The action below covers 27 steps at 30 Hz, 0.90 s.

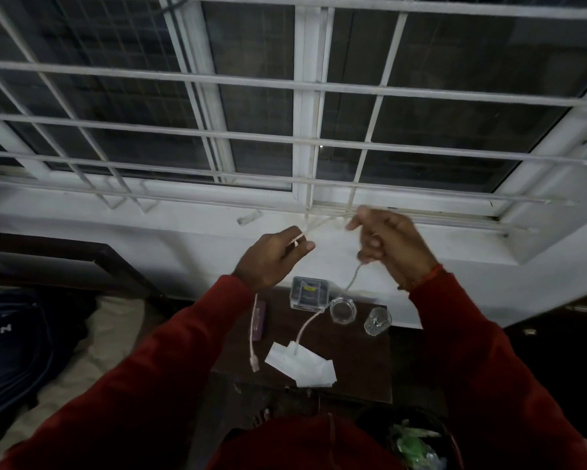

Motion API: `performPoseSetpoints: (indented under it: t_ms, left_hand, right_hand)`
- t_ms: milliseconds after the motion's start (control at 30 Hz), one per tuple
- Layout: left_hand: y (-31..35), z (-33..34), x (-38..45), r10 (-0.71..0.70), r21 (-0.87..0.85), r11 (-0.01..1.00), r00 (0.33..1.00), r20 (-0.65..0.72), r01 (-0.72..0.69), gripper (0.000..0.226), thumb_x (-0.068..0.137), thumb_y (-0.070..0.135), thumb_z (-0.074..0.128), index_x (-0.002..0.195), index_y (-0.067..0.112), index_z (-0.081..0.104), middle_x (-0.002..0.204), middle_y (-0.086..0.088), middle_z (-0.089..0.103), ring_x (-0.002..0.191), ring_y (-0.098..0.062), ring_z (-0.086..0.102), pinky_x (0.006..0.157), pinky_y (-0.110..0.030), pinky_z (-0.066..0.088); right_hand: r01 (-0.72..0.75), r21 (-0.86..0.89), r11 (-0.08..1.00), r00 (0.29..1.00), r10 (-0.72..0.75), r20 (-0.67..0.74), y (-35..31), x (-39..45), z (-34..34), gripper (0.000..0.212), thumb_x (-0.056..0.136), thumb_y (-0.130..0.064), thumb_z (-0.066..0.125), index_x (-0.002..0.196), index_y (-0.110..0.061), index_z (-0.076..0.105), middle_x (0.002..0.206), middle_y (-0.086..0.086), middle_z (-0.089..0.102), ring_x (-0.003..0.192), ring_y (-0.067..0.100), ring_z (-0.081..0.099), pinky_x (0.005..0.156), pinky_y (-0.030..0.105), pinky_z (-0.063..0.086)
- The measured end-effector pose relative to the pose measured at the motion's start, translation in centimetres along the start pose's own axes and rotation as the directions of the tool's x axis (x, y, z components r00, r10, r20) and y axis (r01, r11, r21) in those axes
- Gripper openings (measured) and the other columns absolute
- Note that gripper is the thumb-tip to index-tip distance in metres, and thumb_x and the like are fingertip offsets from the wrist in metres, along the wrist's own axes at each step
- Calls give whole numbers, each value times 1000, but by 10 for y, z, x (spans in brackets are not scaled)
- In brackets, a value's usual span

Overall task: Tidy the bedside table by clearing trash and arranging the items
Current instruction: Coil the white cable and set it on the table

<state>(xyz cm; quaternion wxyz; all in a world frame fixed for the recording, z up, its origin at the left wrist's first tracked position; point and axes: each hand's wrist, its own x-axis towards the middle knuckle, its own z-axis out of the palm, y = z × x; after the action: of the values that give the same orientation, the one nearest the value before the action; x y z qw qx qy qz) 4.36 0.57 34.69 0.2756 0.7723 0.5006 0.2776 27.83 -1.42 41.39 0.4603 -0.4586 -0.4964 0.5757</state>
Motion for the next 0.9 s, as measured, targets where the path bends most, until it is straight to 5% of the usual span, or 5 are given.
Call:
performPoseSetpoints:
  t_ms: [167,433,533,667,900]
  left_hand:
    - [-49,-5,-27,-90,-53,994,993,75,94,23,103,36,58,86,21,58,65,-1,54,60,-13,48,68,-39,48]
    - [-56,-16,-50,-324,-220,906,927,187,361,42,107,46,42,73,25,58,61,2,49,53,-14,48,49,-32,46]
    - [-26,-29,-38,-361,-662,612,898,253,433,43,109,47,35,76,25,53,58,7,28,44,-7,23,39,-17,18]
    - [4,-55,-10,-244,-949,108,934,263,296,24,102,18,42,111,20,64,67,7,34,51,-7,30,47,-22,29]
    - [3,-66,35,-309,-999,-22,950,50,46,28,107,12,47,132,25,47,99,3,62,66,-8,55,71,-27,52]
  right_hand:
    - [191,238,952,915,-86,-393,-10,16,-56,33,89,-50,61,78,-19,64,55,-7,36,45,7,28,42,19,25]
    - [7,-87,996,806,-57,-589,22,23,-94,24,100,-20,50,88,-15,70,72,-2,60,48,12,41,50,24,39]
    - [-156,-481,863,913,-59,-403,53,26,-96,29,97,2,45,102,-6,72,81,5,70,44,2,49,49,20,39]
    - [-43,-825,563,999,34,-28,82,15,-78,57,86,22,40,115,-15,71,96,4,72,86,5,65,74,7,46]
    - [316,-777,544,847,207,489,73,-15,-23,40,92,-1,60,123,-24,69,96,0,69,79,1,59,73,5,39]
